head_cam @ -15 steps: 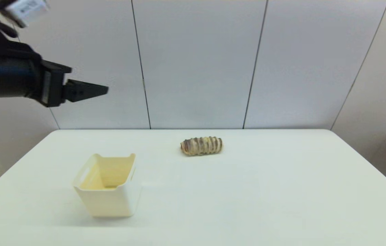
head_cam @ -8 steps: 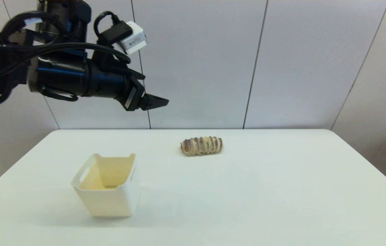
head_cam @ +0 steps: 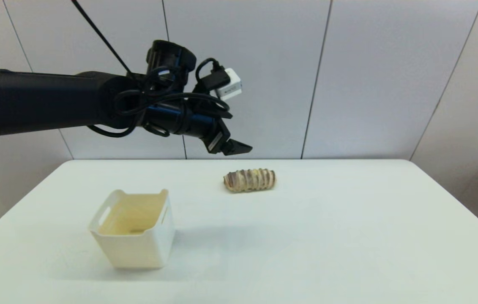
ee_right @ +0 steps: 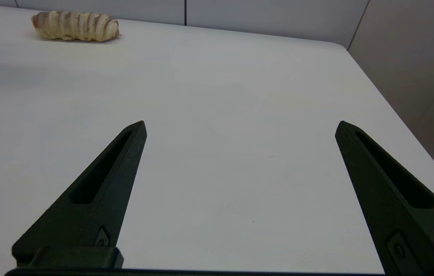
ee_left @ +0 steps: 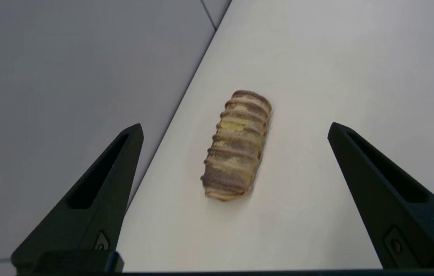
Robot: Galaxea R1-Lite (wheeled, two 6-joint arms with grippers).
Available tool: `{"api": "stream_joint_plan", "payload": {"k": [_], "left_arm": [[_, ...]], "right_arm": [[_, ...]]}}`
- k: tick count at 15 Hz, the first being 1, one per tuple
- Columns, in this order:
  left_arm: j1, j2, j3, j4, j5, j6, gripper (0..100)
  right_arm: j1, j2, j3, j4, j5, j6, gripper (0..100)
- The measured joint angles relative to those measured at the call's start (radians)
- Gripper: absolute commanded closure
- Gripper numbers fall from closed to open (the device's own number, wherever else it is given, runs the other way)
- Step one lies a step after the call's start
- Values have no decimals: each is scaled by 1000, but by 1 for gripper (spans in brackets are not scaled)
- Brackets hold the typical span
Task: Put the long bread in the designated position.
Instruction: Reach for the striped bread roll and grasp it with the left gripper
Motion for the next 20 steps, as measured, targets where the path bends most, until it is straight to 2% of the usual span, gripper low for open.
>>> {"api": "stream_joint_plan", "payload": {"k": [7, 20], "left_arm": [[-46, 203, -137, -2, -6, 0, 0], [-43, 326, -148, -1, -3, -7, 0]], "right_arm": [[0, 0, 0, 0, 0, 0, 0], [0, 0, 0, 0, 0, 0, 0]]}}
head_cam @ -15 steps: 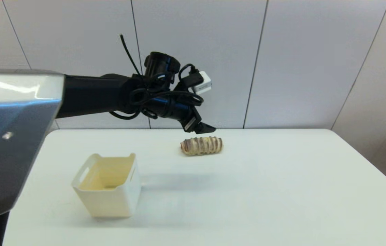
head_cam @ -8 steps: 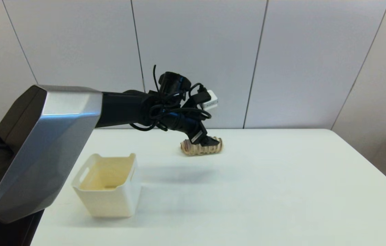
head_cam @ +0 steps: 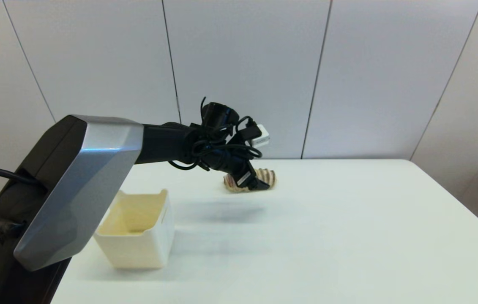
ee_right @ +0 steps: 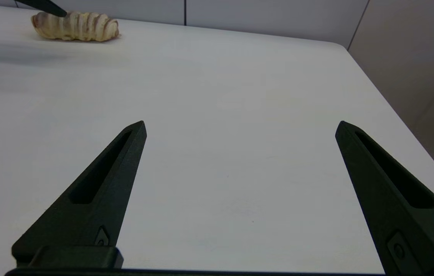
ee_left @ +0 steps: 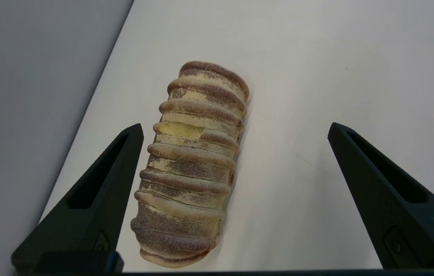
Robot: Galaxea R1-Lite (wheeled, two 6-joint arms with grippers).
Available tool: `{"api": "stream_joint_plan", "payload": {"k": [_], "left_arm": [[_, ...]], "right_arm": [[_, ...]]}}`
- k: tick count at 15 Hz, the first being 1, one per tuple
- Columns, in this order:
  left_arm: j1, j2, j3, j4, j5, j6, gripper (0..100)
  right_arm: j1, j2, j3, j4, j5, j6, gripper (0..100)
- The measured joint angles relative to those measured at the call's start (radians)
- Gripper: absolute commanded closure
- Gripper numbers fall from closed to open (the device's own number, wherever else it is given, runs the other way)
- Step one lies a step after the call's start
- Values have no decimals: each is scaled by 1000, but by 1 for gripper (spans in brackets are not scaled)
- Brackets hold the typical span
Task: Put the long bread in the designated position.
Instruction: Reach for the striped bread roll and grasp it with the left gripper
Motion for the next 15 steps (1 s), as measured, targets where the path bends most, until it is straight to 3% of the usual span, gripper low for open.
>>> {"api": "stream_joint_plan", "payload": {"k": [15], "left_arm": [[41, 84, -34, -38, -3, 9, 0]], "right_arm": [[0, 0, 0, 0, 0, 0, 0]]}}
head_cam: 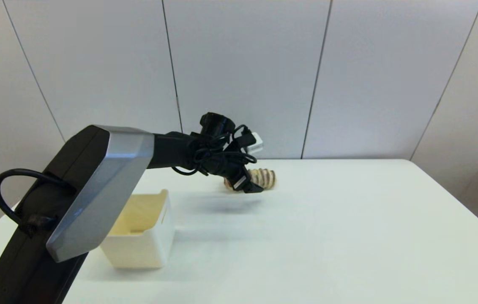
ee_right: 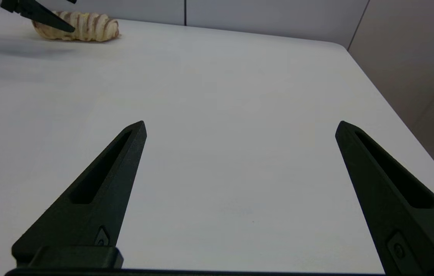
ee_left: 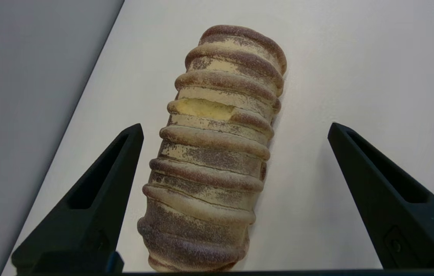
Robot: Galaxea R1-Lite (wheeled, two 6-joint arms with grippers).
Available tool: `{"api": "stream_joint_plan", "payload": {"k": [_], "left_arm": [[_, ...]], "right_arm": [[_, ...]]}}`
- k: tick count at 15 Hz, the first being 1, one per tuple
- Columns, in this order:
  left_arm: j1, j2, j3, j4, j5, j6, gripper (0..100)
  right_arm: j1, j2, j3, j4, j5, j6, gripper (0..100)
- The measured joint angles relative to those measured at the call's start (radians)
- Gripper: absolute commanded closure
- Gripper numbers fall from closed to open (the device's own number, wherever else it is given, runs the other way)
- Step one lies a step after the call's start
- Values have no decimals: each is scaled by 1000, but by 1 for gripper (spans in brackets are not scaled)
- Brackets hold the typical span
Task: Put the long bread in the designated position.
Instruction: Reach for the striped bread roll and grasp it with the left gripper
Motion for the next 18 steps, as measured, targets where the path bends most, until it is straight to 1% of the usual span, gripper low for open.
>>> {"api": "stream_joint_plan", "payload": {"k": [10, 11, 18], "left_arm": [[5, 31, 0, -29, -3, 0, 0], [5, 34, 0, -30, -3, 1, 100], [11, 42, -1, -30, -19, 2, 100]], "right_arm": [[0, 0, 0, 0, 0, 0, 0], [0, 0, 0, 0, 0, 0, 0], [0, 0, 0, 0, 0, 0, 0]]}}
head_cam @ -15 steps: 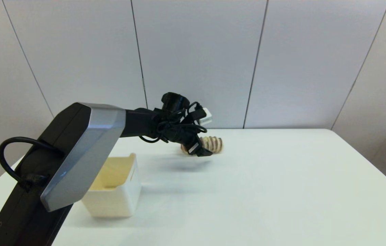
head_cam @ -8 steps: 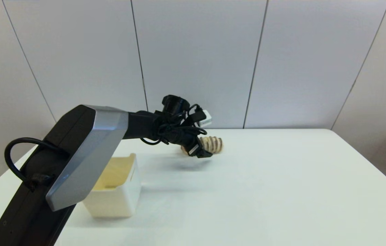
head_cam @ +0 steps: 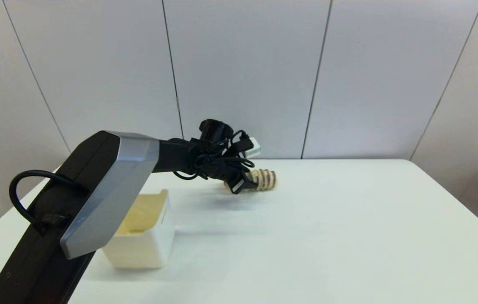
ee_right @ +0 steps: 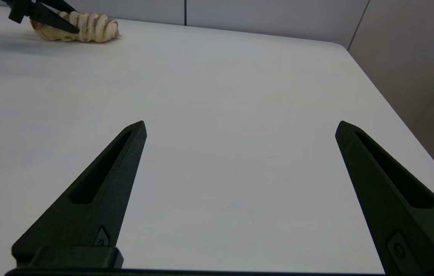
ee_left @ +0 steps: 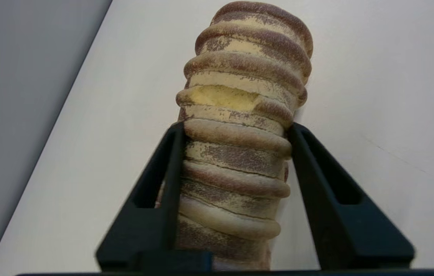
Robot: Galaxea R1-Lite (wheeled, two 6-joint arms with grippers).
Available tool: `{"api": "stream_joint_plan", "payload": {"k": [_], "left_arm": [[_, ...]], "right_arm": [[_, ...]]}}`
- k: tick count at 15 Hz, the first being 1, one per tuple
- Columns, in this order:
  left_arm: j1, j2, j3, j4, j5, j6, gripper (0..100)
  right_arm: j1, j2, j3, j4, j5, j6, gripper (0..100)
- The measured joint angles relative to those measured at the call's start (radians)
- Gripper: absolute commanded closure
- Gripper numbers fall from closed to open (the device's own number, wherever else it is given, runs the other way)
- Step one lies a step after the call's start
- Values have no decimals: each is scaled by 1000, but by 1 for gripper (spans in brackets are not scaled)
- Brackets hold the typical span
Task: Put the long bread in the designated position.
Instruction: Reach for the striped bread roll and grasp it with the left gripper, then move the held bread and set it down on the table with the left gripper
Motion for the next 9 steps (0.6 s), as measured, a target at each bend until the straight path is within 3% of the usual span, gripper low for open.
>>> {"api": "stream_joint_plan", "payload": {"k": [9], "left_arm": [[30, -50, 1, 20, -2, 8, 100]], "right_arm": [[0, 0, 0, 0, 0, 0, 0]]}}
